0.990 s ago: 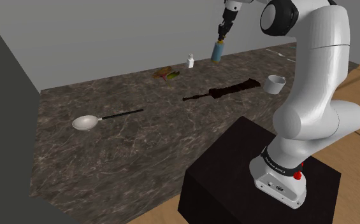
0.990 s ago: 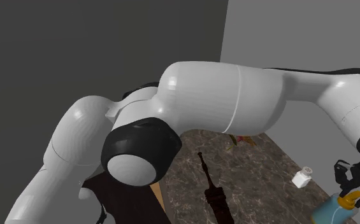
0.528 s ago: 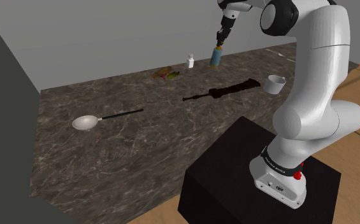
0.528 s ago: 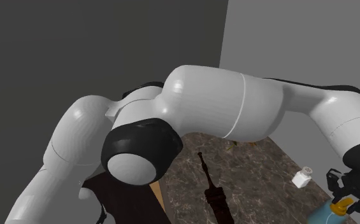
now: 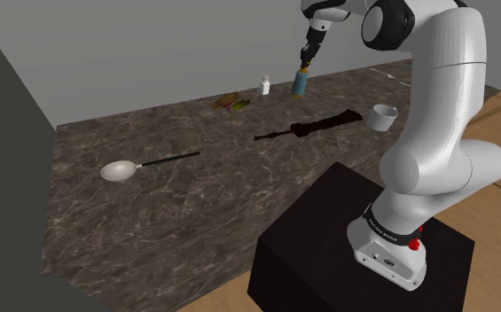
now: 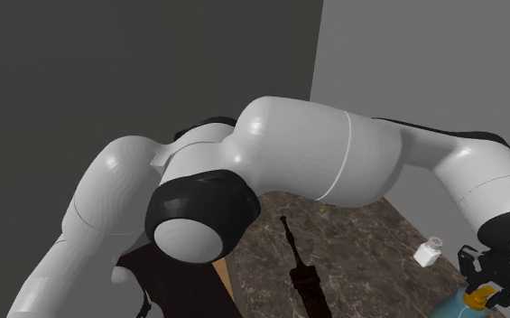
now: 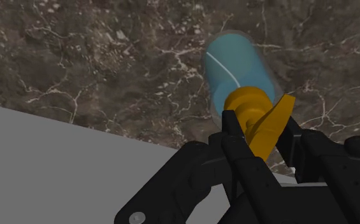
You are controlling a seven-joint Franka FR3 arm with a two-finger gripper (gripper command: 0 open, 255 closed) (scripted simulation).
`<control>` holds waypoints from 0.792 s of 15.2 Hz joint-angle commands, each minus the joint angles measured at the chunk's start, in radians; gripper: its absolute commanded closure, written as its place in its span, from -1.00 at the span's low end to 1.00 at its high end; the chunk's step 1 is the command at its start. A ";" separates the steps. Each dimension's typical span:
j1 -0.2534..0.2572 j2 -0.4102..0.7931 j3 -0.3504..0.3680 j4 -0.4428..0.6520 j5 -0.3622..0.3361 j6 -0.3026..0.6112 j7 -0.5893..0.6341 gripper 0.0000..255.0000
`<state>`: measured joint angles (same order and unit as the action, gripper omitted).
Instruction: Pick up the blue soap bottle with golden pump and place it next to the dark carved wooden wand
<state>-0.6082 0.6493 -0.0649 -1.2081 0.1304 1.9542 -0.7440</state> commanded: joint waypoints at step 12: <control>-0.007 -0.029 -0.003 0.079 -0.004 -0.107 0.004 -1.00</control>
<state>-0.6153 0.6259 -0.0676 -1.1491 0.1280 1.8733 -0.7431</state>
